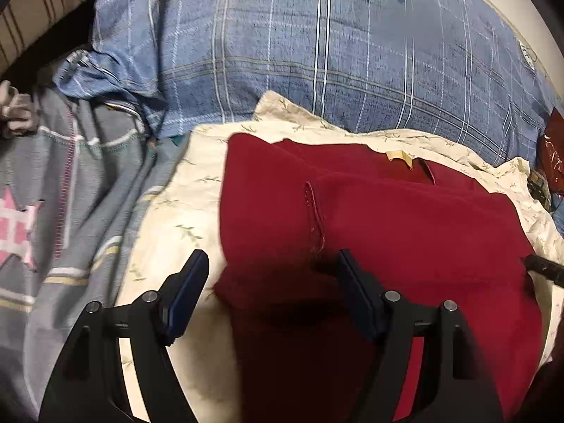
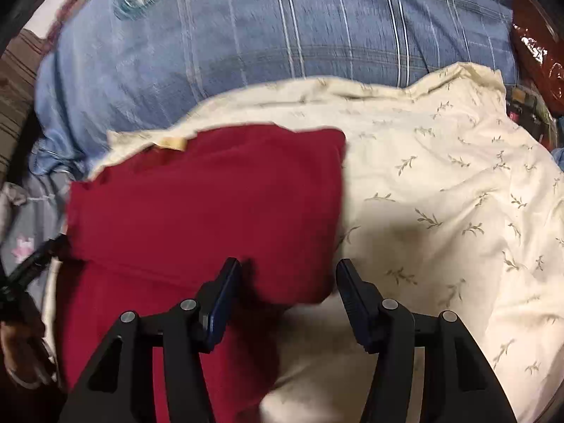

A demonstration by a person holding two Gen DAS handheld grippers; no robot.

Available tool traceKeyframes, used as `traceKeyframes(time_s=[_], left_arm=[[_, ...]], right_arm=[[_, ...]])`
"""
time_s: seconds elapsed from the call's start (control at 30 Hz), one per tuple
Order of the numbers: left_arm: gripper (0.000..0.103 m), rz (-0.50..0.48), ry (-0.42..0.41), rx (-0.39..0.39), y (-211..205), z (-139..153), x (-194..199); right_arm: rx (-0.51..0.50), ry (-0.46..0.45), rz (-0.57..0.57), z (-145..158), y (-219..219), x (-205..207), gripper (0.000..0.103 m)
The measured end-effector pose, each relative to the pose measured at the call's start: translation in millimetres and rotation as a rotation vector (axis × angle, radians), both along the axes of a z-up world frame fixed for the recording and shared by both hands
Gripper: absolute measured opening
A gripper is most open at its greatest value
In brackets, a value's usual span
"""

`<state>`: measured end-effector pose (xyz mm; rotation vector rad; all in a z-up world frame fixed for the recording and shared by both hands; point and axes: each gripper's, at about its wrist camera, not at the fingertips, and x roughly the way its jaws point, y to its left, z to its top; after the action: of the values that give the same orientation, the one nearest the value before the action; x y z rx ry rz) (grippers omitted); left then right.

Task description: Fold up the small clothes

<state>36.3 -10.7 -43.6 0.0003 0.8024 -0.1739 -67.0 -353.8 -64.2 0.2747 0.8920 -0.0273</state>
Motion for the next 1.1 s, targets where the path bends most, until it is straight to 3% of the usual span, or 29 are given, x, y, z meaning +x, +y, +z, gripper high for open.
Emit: traceKeyframes(time_s=[0.2, 0.5, 0.67, 0.8, 1.1], left_arm=[[0.073, 0.026, 0.022, 0.019, 7.3, -0.1, -22.0], [0.073, 0.013, 0.004, -0.05, 10.9, -12.3, -41.8], [0.073, 0.022, 0.014, 0.014, 10.1, -24.9, -43.0], [0.073, 0.03, 0.005, -0.001, 12.5, -21.7, -45.2], [0.073, 0.018, -0.004, 0.01, 11.5, -14.0, -56.8]], right_arm=[[0.009, -0.048, 0.048, 18.2, 8.1, -30.8, 0.069], [0.049, -0.071, 0.093, 9.4, 29.5, -37.9, 0.069], [0.067, -0.043, 0.13, -5.2, 50.8, -42.0, 0.069], [0.019, -0.043, 0.154, -6.3, 64.8, -47.6, 0.071], [0.018, -0.046, 0.188, 3.0, 75.6, -66.3, 0.072]])
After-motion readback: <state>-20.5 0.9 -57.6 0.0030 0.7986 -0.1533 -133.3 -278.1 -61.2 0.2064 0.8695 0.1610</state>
